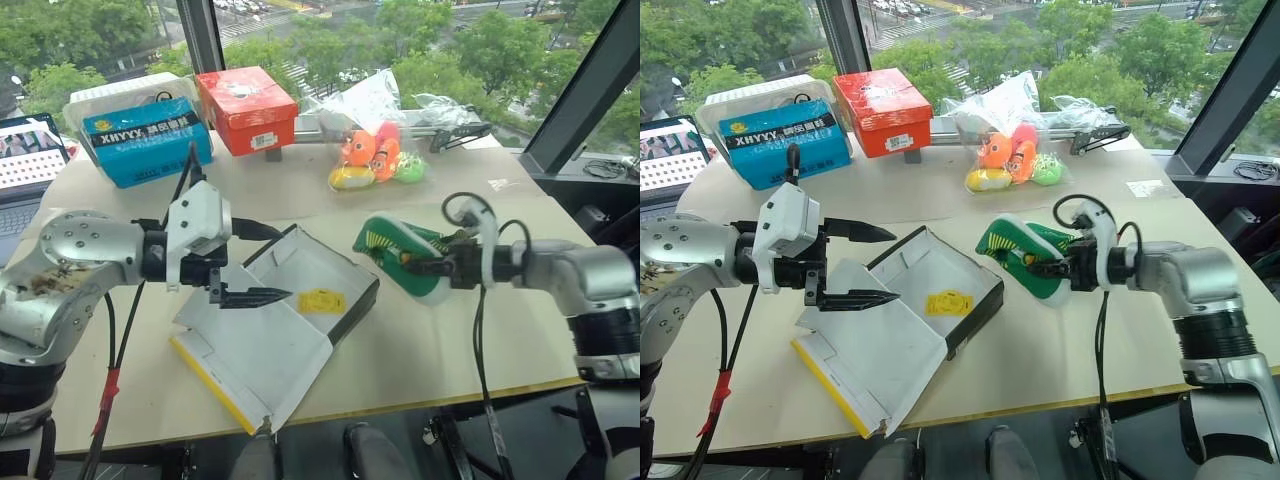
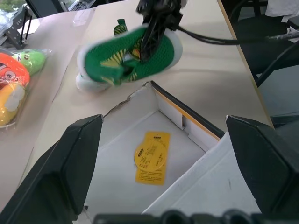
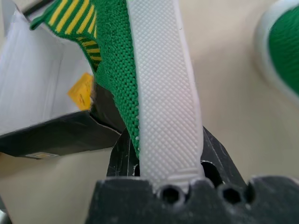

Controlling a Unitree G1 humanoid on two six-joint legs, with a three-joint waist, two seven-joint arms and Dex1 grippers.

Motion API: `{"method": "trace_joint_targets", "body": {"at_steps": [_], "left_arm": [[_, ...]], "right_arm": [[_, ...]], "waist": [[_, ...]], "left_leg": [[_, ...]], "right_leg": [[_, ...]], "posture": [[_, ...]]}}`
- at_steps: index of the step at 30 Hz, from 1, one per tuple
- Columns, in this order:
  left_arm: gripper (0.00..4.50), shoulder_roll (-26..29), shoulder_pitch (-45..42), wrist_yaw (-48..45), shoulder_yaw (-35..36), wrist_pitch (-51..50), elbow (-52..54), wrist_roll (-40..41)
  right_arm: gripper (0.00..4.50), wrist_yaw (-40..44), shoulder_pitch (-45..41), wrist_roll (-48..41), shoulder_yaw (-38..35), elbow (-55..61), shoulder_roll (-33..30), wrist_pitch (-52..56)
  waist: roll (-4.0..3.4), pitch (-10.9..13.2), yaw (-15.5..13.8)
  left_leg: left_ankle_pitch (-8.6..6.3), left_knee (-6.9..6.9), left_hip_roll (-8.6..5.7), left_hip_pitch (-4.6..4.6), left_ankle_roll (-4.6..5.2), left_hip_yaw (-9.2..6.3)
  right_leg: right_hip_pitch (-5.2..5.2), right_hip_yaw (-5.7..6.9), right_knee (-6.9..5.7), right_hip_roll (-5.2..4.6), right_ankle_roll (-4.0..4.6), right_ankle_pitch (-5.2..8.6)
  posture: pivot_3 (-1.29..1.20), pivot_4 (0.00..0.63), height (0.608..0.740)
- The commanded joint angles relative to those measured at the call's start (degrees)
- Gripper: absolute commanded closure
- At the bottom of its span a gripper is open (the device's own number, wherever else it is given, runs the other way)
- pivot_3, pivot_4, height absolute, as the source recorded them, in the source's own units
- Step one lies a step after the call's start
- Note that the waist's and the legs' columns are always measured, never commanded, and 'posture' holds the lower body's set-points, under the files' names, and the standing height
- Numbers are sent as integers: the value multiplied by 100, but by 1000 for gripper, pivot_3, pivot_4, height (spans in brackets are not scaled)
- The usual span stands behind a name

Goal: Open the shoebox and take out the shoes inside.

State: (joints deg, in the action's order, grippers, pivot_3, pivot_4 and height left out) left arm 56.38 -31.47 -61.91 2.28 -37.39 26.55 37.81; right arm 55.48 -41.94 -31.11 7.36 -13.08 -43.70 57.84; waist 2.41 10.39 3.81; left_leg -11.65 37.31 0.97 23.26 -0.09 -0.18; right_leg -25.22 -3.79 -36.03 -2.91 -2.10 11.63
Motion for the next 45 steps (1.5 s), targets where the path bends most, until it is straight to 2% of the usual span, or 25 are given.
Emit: {"method": "trace_joint_targets", "body": {"at_steps": [1,5,7,10,16,21,26,29,33,35,39,42,45], "left_arm": [[0,23,-41,85,136,-2,267,20],[0,75,-44,177,233,-88,344,57],[0,144,23,184,306,-118,396,84],[0,195,94,216,384,-168,460,124],[0,180,133,296,419,-235,528,139],[0,152,123,315,404,-241,531,139],[0,124,67,305,343,-225,493,119],[0,103,16,305,305,-233,475,110],[0,113,29,291,330,-247,489,122],[0,135,77,283,365,-244,478,112],[0,144,242,282,493,-244,421,133],[0,173,466,270,636,-200,334,95],[0,112,609,331,787,-132,195,73]], "right_arm": [[4084,359,-339,206,69,-536,122,-275],[4084,679,-864,459,131,-1741,403,-455],[3115,869,-1158,717,261,-2377,489,-674],[2240,995,-1436,1214,511,-2982,587,-1183],[90,943,-1880,1935,577,-3733,655,-2012],[43,510,-2141,2487,476,-4457,622,-2780],[43,456,-2308,2611,292,-4901,704,-3031],[43,348,-2373,2640,145,-5086,785,-3143],[43,-396,-2444,2762,-92,-5280,889,-3709],[43,-318,-2431,2851,-55,-5102,850,-3788],[43,590,-2147,2840,126,-4048,619,-3224],[43,1506,-1542,2360,136,-2086,154,-2086],[43,2013,-880,2064,92,-561,-411,-1608]], "waist": [[0,0,-18],[0,1,-25],[0,1,-19],[-1,1,-17],[-1,1,2],[-1,1,7],[-1,1,9],[-1,1,21],[-1,1,33],[-1,1,25],[-2,2,18],[-4,3,-3],[-5,3,-40]], "left_leg": [[-1,0,-1,3,1,0],[-2,2,-5,3,3,1],[-2,6,-5,1,3,2],[-2,8,-3,-4,3,2],[-2,9,-4,-3,3,1],[-2,9,-5,-5,3,1],[-2,12,-7,-9,3,1],[-2,15,-7,-10,3,1],[-2,16,-7,-11,3,1],[-2,18,-8,-11,2,1],[-2,18,-9,-8,3,1],[-3,16,-8,0,5,-1],[-6,13,-5,0,9,-3]], "right_leg": [[-2,0,2,-1,0,0],[-1,0,2,-6,-1,-2],[0,0,-1,-6,-1,-3],[2,0,-5,-4,-1,-3],[2,0,-6,-5,-1,-4],[4,0,-6,-6,-1,-5],[10,0,-7,-8,0,-5],[13,-1,-7,-7,12,-14],[14,-2,-7,-7,18,-20],[14,-2,-8,-8,17,-20],[12,-3,-7,-9,17,-21],[2,-1,-10,-9,21,-22],[1,2,-8,-8,19,-19]], "posture": [[0,150,740],[0,150,740],[0,150,740],[0,150,740],[0,150,740],[0,150,740],[0,150,740],[0,150,740],[0,150,740],[0,150,740],[0,150,740],[0,150,740],[0,150,740]]}}
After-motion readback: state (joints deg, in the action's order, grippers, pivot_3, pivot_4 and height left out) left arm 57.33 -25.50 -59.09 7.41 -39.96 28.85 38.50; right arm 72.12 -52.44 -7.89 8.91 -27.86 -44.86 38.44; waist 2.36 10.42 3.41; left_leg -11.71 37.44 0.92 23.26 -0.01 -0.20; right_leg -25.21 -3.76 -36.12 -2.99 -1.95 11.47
